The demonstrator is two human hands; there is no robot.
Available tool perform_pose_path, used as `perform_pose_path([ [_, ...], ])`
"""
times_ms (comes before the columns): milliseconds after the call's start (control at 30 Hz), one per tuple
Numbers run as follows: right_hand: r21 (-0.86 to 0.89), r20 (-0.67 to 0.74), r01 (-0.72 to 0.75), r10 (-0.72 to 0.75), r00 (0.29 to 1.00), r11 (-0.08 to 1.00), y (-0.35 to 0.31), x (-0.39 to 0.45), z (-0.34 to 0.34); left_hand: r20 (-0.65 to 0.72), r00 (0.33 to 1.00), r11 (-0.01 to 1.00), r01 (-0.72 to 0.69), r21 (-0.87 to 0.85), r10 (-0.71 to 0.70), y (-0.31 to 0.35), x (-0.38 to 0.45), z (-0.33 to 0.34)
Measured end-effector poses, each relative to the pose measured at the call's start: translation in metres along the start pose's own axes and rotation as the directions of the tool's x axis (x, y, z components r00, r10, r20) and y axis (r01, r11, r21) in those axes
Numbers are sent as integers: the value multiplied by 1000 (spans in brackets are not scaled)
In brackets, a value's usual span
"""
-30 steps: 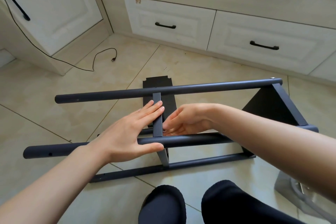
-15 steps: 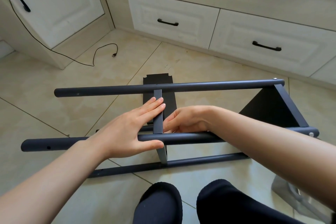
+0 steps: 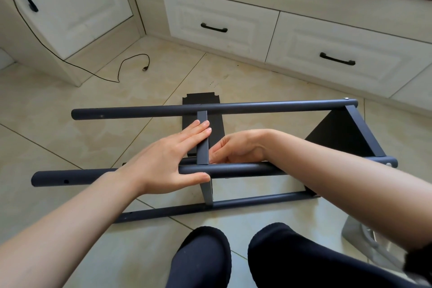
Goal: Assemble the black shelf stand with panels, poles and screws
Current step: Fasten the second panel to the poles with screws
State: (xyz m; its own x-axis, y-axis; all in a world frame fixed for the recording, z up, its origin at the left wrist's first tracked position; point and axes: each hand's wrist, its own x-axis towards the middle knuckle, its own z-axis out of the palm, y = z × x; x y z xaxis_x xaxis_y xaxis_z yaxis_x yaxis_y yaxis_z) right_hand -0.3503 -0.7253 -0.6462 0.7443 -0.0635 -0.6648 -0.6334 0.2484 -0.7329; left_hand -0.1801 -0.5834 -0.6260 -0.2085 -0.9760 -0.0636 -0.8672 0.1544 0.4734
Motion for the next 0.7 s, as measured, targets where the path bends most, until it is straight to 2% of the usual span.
perform_pose_path([
  [167, 38, -4, -28, 28, 1000, 999, -1, -1, -1, -19, 1000, 1000, -15, -2, 15, -1, 0, 1],
  [300, 2, -25, -60, 60, 998, 998, -4, 1, 1, -14, 1000, 1000, -20, -4, 20, -1, 1, 1],
  [500, -3, -39, -197, 197, 980, 980, -8, 2, 6, -12, 1000, 999, -22, 43, 23, 0, 0, 0],
  [700, -57, -46, -117, 115, 992, 991, -7, -3, 0, -12, 1000, 999, -13, 52, 14, 1, 0, 0],
])
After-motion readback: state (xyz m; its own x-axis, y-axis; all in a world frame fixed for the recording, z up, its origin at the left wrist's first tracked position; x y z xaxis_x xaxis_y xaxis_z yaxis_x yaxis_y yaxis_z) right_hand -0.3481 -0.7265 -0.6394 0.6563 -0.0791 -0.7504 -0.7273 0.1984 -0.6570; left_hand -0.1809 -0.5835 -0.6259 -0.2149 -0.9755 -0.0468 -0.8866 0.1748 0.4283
